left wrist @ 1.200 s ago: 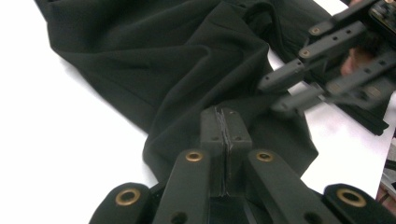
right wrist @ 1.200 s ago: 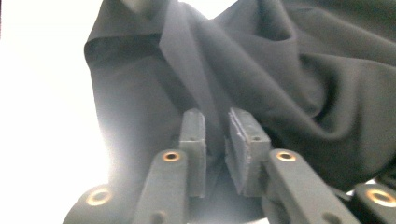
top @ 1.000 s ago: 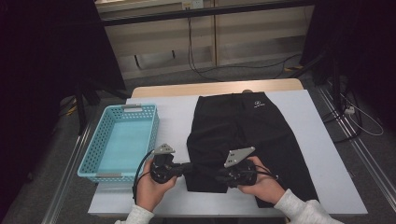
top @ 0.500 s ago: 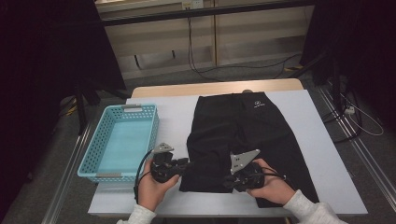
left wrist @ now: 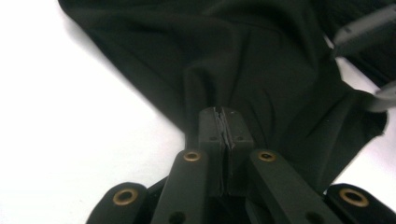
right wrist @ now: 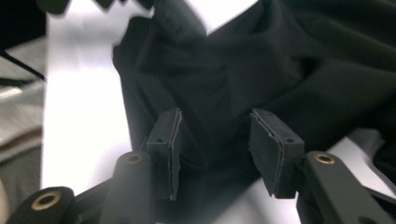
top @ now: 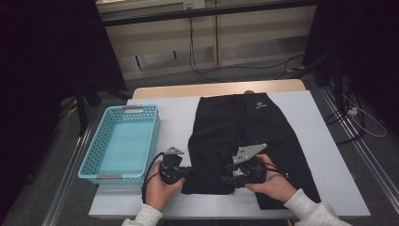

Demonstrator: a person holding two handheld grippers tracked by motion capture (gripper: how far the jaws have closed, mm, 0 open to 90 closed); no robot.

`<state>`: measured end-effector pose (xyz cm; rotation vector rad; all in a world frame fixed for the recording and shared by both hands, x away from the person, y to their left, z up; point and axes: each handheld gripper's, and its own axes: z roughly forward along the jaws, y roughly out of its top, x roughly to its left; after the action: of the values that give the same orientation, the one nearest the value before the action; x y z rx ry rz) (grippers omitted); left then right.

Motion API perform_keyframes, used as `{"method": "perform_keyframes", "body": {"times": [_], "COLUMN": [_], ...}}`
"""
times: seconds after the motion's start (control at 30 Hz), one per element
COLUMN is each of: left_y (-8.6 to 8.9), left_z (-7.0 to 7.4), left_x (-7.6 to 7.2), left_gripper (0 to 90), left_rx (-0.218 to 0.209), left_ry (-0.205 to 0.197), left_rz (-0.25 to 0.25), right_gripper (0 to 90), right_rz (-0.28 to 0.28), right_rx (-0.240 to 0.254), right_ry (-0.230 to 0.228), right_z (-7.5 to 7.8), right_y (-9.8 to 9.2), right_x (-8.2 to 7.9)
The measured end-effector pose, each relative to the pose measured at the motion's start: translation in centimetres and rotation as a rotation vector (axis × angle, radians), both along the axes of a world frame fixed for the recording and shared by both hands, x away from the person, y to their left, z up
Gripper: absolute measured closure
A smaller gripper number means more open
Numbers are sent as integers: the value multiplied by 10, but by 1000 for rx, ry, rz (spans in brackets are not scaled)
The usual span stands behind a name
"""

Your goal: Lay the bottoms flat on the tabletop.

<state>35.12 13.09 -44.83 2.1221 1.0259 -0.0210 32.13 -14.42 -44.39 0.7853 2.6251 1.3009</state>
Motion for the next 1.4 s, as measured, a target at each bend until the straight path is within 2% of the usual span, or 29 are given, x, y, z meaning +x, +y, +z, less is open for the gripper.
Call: {"method": "perform_keyframes", "body": {"times": [0.03,0.13,0.2,0.27,0.3,0.37,0.4,0.47,0.53,0.6,0.63,0.7,0.77,0.83,0.9,0.97,1.1,1.13,1.2,1.33,1.4], "left_y": [1,5,10,12,12,10,9,4,1,-3,-3,-5,-6,-7,-9,-9,0,2,5,7,7], "left_z": [1,5,9,13,14,12,10,5,2,-3,-5,-6,-6,-7,-7,-5,6,8,10,8,7], "left_x": [-1,-4,-4,-2,0,6,10,17,24,29,31,33,34,35,37,40,50,53,57,60,61], "left_gripper": [882,886,856,760,698,620,569,564,548,578,585,640,738,811,889,897,900,900,900,895,895], "left_rx": [-5,-27,-20,-34,-24,12,13,54,75,100,98,93,85,90,71,68,40,21,24,23,18], "left_ry": [15,8,-33,-61,-95,-131,-133,-140,-140,-147,-130,-127,-104,-104,-73,-66,-107,-105,-125,-145,-150], "left_rz": [-6,-8,17,64,85,121,141,163,171,192,188,192,189,191,187,191,244,258,275,270,265], "right_gripper": [500,503,524,557,562,570,576,590,596,594,591,586,572,564,556,553,551,551,550,550,550], "right_rz": [-7,-31,-24,-10,-8,-2,2,7,7,6,12,11,7,3,-3,-10,-42,-56,-70,-97,-120], "right_rx": [-1,-23,-42,-56,-69,-97,-103,-113,-120,-120,-121,-116,-117,-119,-118,-116,-103,-101,-109,-117,-125], "right_ry": [-5,-9,-2,1,1,0,1,-13,-17,-18,-21,-22,-23,-26,-35,-42,-47,-43,-44,-52,-40], "right_z": [1,-1,-5,-8,-9,-13,-14,-14,-14,-14,-14,-14,-14,-14,-13,-11,-9,-9,-10,-10,-12], "right_y": [0,0,2,5,6,9,10,12,12,12,11,11,11,11,10,8,1,0,-2,-2,-1], "right_x": [1,1,1,1,0,0,-1,-2,-2,-3,-3,-3,-3,-3,-3,-3,-1,0,2,3,4]}}
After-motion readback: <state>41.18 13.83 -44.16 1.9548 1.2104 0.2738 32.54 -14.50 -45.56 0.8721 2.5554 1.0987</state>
